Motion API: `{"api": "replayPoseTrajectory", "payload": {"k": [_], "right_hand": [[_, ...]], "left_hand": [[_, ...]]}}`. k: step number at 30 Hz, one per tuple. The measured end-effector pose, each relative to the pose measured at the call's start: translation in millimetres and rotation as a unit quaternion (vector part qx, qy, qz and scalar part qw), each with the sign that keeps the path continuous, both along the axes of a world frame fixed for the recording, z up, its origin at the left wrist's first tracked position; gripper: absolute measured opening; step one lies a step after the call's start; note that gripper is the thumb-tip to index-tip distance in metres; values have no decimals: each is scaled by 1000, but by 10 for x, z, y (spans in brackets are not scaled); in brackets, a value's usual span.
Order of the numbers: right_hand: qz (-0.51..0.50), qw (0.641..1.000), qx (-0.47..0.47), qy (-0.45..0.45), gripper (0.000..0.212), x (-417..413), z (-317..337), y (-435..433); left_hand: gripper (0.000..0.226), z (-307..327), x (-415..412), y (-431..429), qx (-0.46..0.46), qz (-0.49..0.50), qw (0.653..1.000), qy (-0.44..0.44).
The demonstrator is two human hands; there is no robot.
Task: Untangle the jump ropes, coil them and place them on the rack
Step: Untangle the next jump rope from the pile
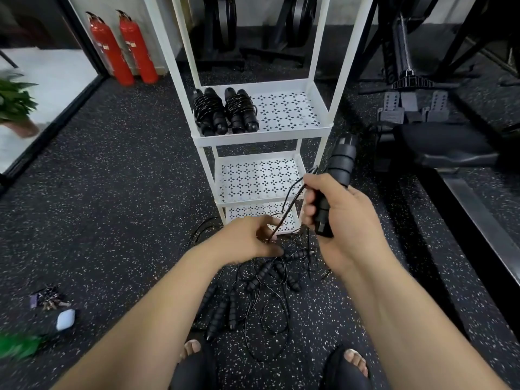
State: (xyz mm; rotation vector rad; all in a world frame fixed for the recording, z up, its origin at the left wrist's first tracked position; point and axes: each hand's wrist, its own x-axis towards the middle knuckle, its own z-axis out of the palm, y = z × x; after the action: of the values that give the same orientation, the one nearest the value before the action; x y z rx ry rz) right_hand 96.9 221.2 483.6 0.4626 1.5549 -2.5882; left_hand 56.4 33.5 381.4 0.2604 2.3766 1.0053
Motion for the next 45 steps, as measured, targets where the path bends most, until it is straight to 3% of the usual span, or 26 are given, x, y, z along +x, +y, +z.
{"api": "replayPoseTrajectory", "payload": {"k": [4, 9, 13, 21, 26, 33, 37, 45], "right_hand": [[-12, 1000, -26, 11, 15, -11, 102, 44], [-14, 999, -38, 20, 14, -19, 168, 108], [-22, 998, -49, 20, 15, -17, 186, 127], [-54, 996, -73, 14, 16, -75, 177, 182], [-76, 995, -66, -4, 14, -98, 150, 243], [-98, 992, -81, -16, 10, -165, 120, 362], [-98, 992, -79, -15, 10, -158, 83, 367], [-9, 1000, -10, -15, 23, -88, -61, 195]], "left_hand": [[68, -595, 55, -58, -34, 29, 995, -94], [32, -1065, 192, -232, -82, 56, 989, -112], [24, -1137, 255, -315, -65, 65, 985, -148], [13, -1018, 212, -277, -64, 45, 990, -120], [36, -775, 187, -290, -58, 43, 991, -115], [10, -153, 130, -174, -22, 4, 996, -83], [11, 212, 180, -28, -1, -3, 999, -35], [15, 798, 270, 65, 139, 90, 985, 50]]}}
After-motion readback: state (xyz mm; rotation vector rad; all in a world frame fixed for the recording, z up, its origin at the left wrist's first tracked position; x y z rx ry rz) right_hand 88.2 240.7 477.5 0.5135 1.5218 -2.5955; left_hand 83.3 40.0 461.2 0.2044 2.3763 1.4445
